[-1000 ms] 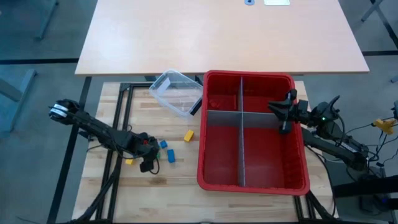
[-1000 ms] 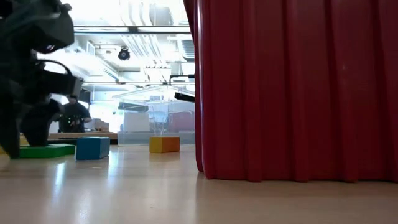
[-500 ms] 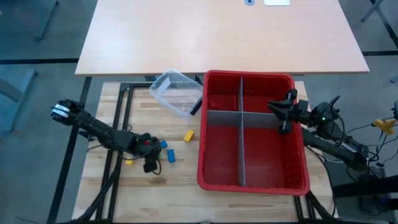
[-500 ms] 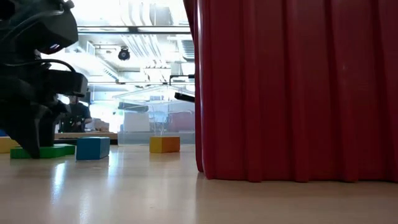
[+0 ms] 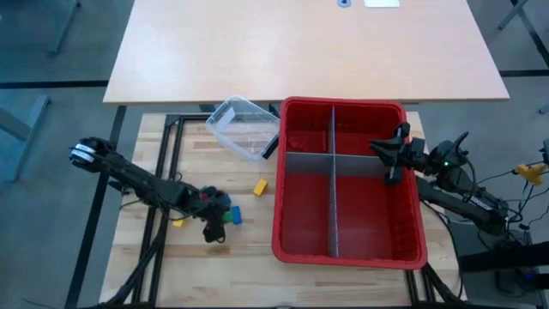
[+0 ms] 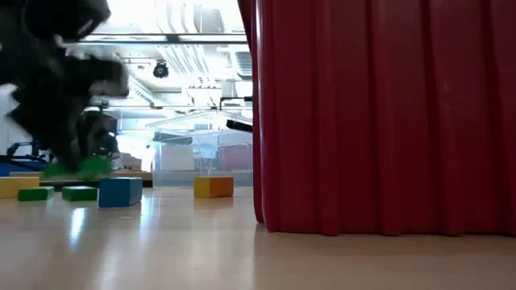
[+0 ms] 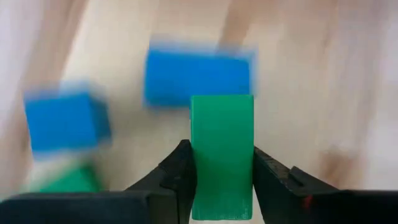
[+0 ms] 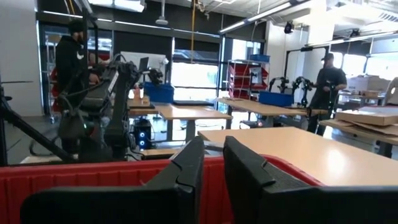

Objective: Sort blocks
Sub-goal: Put the right green block into the bottom left of the red bin

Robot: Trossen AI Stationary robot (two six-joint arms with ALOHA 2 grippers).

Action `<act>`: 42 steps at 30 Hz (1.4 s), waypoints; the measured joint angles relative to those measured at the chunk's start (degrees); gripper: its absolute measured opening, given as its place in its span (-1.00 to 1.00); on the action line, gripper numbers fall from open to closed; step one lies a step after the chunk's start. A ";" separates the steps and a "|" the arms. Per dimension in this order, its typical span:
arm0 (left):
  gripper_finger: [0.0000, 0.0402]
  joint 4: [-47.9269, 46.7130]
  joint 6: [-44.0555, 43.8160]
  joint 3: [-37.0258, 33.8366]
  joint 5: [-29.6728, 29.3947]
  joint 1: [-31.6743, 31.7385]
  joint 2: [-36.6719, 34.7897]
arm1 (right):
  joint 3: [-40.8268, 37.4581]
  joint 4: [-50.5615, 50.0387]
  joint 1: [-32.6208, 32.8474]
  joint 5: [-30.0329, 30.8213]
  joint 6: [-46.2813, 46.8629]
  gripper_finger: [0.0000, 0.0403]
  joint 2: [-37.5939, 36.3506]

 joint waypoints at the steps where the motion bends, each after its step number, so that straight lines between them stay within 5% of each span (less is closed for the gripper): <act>1: -0.50 0.47 1.22 0.81 -0.67 -0.04 -0.03 | 0.00 0.01 0.00 -0.01 0.00 -0.77 0.00; 11: -0.50 -0.50 10.35 8.12 -5.98 -0.04 -1.04 | 0.00 -0.17 0.00 0.01 -0.05 -0.71 -0.02; 18: -0.50 3.78 21.24 15.31 -14.96 -0.33 -3.82 | 0.00 -0.21 0.00 0.01 -0.75 -0.77 0.00; 25: -0.50 35.45 40.78 11.59 -12.85 -0.59 -5.90 | 0.00 -0.42 0.00 0.03 -1.03 -0.81 0.00; 33: -0.50 67.29 48.62 2.92 -10.42 0.31 -1.95 | 0.00 -0.42 0.00 0.06 -1.45 -0.75 0.00; 42: -0.50 73.99 47.48 5.97 -4.83 5.93 7.61 | 0.00 -0.29 0.00 0.95 -1.51 -0.70 0.00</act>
